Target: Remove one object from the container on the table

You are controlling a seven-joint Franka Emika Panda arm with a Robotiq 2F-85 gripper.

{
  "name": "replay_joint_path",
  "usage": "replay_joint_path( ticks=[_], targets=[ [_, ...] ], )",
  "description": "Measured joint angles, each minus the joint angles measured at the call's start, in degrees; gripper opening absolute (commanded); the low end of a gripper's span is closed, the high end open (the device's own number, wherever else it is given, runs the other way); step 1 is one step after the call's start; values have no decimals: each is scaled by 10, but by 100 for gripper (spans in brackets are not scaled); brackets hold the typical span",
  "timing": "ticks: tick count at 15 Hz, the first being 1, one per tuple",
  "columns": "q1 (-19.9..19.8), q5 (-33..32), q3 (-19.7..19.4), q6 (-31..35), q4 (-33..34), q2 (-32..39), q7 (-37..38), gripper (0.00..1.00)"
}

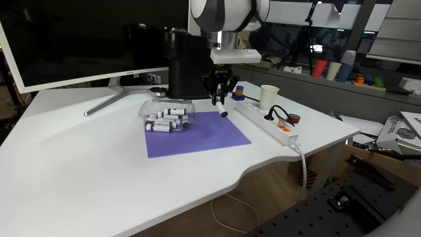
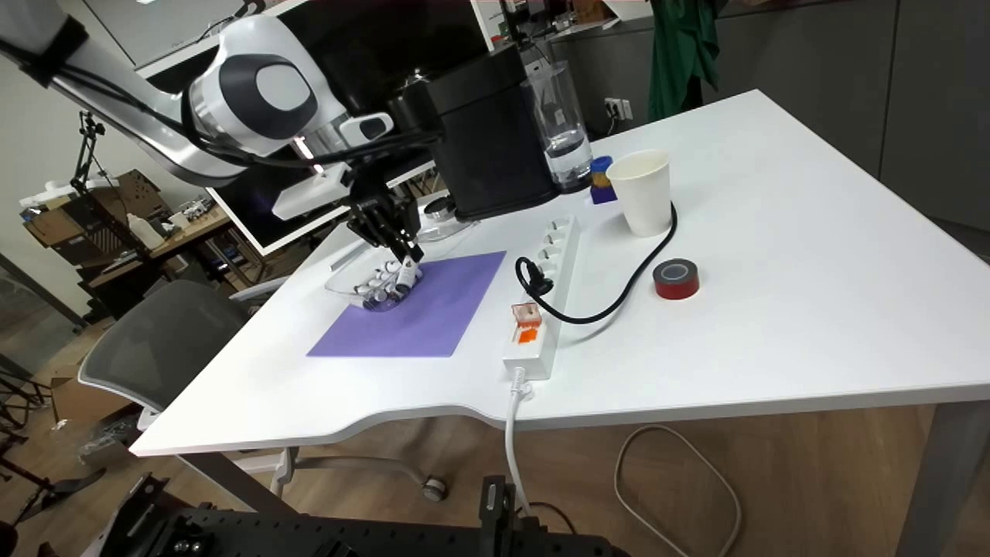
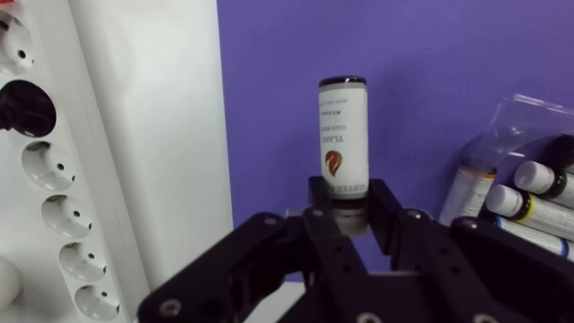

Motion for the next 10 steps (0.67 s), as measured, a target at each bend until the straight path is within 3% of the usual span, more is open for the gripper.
replay_joint_path(
  ticks=[1,2,10],
  targets=[
    [-4,4,0,0,0,10,-6,7],
    [-7,7,1,1,0,19,-12,46],
    [-7,7,-1,-4,5,46,-16,98]
  ],
)
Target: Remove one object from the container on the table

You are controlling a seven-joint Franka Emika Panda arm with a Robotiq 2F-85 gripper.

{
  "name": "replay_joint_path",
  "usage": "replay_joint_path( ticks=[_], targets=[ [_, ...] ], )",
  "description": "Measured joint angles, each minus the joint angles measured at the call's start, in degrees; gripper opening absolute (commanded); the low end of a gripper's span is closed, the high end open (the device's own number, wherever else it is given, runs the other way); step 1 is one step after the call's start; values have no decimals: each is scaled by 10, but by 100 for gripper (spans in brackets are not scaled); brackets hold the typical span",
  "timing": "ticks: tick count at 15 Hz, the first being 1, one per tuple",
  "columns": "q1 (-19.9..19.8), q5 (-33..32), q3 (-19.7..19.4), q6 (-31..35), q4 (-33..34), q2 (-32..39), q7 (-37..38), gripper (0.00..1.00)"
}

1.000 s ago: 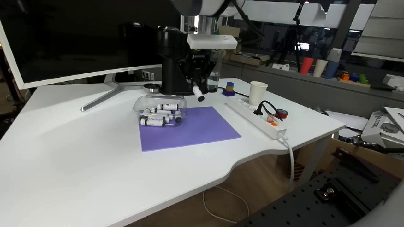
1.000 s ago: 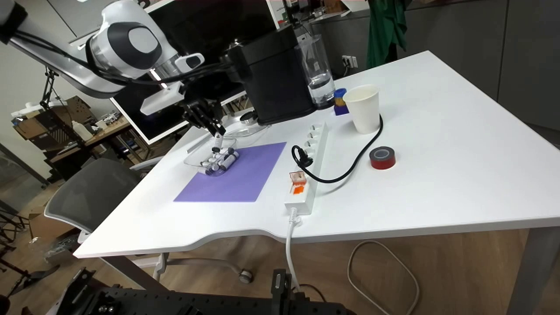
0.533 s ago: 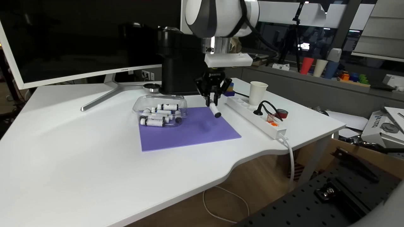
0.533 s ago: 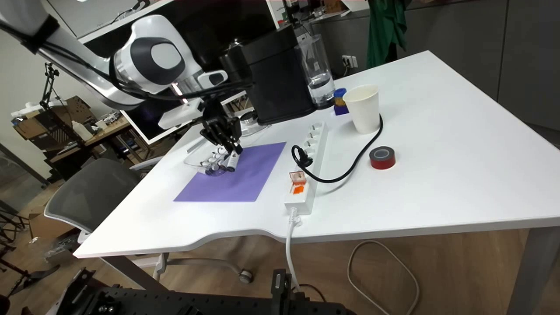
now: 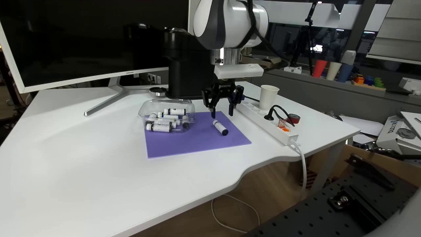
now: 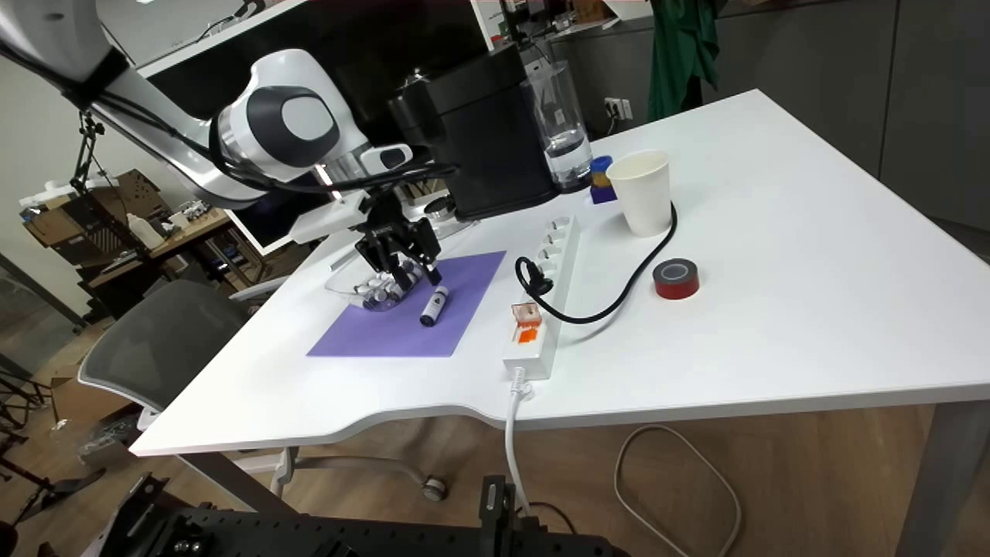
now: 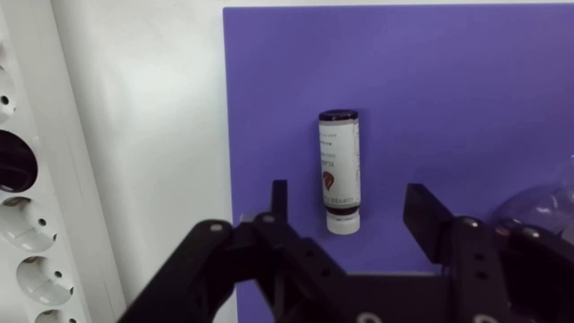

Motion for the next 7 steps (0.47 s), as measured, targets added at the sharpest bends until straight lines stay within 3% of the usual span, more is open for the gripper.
replay_joint_path(
  ticks=[7],
  targets=[
    [6,3,3,-66,-3,-85,5,100]
  ],
)
